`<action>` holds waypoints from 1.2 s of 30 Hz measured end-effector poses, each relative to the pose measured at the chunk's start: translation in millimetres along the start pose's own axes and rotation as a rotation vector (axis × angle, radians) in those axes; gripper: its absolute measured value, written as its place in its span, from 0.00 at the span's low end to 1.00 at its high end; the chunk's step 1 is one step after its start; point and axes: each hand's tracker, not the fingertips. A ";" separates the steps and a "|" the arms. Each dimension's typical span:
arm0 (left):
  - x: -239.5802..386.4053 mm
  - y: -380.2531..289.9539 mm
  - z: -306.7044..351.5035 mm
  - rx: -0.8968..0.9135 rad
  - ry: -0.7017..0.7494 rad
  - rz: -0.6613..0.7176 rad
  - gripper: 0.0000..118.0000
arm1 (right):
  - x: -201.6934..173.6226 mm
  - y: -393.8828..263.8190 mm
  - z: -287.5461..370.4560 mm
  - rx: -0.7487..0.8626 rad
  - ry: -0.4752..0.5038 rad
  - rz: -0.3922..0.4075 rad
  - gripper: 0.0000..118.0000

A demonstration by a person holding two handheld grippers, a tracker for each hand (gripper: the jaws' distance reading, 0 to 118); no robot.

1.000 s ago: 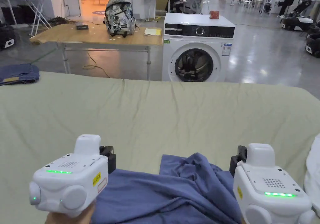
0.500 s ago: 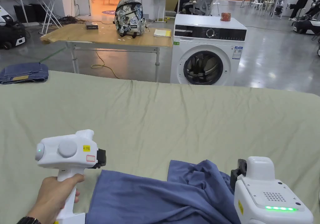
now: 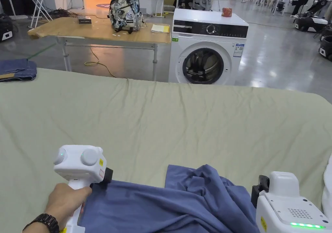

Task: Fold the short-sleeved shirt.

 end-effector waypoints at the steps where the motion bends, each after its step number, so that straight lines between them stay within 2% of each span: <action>1: 5.5 -4.1 1.0 0.028 0.018 -0.035 0.02 | 4.4 -2.4 -3.9 -0.002 -0.004 0.002 0.00; 7: 0.7 -20.5 4.9 0.088 -0.043 -0.039 0.00 | 18.1 -1.3 -9.1 -0.038 -0.010 -0.015 0.00; 12: -6.0 -35.6 44.5 0.223 -0.109 -0.054 0.00 | 35.6 12.4 -36.5 -0.141 0.043 -0.012 0.00; 13: -7.5 -39.6 54.2 0.242 -0.129 -0.054 0.00 | 32.6 17.6 -40.2 -0.191 0.055 0.001 0.06; 14: -9.1 -43.1 61.8 0.252 -0.145 -0.041 0.00 | 28.9 22.4 -44.7 -0.216 0.065 0.006 0.20; 16: -14.6 -48.4 75.6 0.285 -0.153 -0.023 0.00 | 28.7 27.5 -62.7 -0.284 0.122 0.017 0.57; 18: -19.2 -54.1 85.3 0.301 -0.174 -0.006 0.00 | 32.6 25.6 -90.1 -0.372 0.159 0.005 0.61; 19: -21.0 -55.5 86.0 0.306 -0.172 -0.007 0.00 | 30.6 24.6 -100.4 -0.424 0.172 0.031 0.61; 22: -24.0 -61.4 91.8 0.313 -0.160 -0.013 0.00 | 26.0 14.6 -124.9 -0.511 0.192 0.042 0.61; 26: -21.5 -68.6 98.0 0.313 -0.158 -0.009 0.00 | 30.0 -4.4 -157.9 -0.626 0.187 -0.033 0.60; 27: -22.5 -68.1 96.5 0.313 -0.157 -0.009 0.00 | 30.9 -9.5 -163.3 -0.651 0.227 -0.064 0.54; 29: -22.9 -69.2 95.9 0.310 -0.156 -0.005 0.00 | 30.9 -17.0 -168.4 -0.674 0.256 -0.107 0.12; 30: -22.8 -69.9 96.0 0.308 -0.154 -0.004 0.00 | 29.4 -18.9 -167.5 -0.654 0.248 -0.103 0.02; 32: -23.8 -69.3 96.0 0.311 -0.152 -0.009 0.00 | 25.3 -15.4 -159.5 -0.604 0.224 -0.086 0.01; 36: -25.7 -62.3 106.1 0.345 -0.158 -0.019 0.00 | 21.2 6.8 -137.9 -0.448 0.200 0.041 0.01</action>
